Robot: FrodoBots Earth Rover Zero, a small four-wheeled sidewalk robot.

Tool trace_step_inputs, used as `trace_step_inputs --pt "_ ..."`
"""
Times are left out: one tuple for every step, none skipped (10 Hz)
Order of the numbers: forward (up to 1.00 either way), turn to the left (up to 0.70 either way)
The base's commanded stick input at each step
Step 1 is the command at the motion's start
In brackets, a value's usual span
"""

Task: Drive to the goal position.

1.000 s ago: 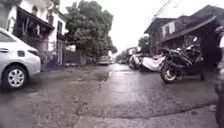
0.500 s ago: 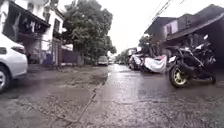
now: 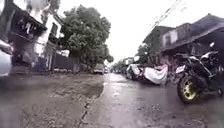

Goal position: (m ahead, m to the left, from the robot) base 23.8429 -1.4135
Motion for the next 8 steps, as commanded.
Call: trace_step_inputs --pt "1.0 0.0" --pt "1.0 0.0" --pt "1.0 0.0" --pt "1.0 0.0" --pt "1.0 0.0" --pt "1.0 0.0" --pt "1.0 0.0" --pt "1.0 0.27"
